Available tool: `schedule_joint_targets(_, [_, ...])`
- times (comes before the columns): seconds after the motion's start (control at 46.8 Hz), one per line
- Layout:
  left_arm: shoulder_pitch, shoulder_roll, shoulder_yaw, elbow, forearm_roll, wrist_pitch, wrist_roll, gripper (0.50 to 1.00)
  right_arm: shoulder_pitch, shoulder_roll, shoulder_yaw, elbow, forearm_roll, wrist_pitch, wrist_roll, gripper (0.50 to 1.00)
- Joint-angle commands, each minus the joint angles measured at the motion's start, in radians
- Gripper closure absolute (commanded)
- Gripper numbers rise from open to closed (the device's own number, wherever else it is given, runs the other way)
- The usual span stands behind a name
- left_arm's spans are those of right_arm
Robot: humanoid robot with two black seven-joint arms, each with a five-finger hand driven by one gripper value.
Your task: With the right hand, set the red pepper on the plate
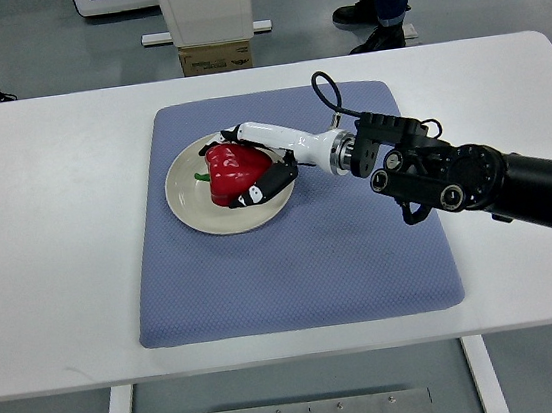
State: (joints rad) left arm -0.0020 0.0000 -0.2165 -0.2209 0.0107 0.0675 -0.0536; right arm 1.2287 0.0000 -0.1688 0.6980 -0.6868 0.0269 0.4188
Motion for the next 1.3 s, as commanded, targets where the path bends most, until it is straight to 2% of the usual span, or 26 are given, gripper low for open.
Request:
schedule_joint_targets(0.0, [-0.001,0.000,0.000,0.000,0.000,0.000,0.000,0.500,0.001,0.000,0.000,0.000,0.000,-0.001,0.000,0.526])
schedule_joint_targets(0.107, [-0.001,0.000,-0.001,0.000,0.000,0.000,0.000,0.500,0.000,0.000,0.000,-0.002,0.000,0.001,-0.002,0.502])
schedule_joint_targets(0.491, [0.000,0.000,0.000,0.000,0.000,0.000,0.000,0.500,0.009,0.000,0.029,-0.020,0.001,0.001,-0.008,0.500])
schedule_joint_targets(0.812, [-0.001,0.000,0.000,0.000,0.000,0.000,0.000,0.500,-0.002,0.000,0.170,-0.022,0.032,-0.001,-0.078,0.502])
schedule_joint_targets(0.94, [0.000,0.000,-0.001,0.000,0.000,0.000,0.000,0.500,-0.029,0.000,0.230,-0.022,0.032,-0.001,-0.089,0.502])
schedule_joint_targets(1.282, [-0.001,0.000,0.000,0.000,0.000,0.000,0.000,0.500,-0.136,-0.049,0.475,-0.025,0.032,-0.002,-0.187,0.502])
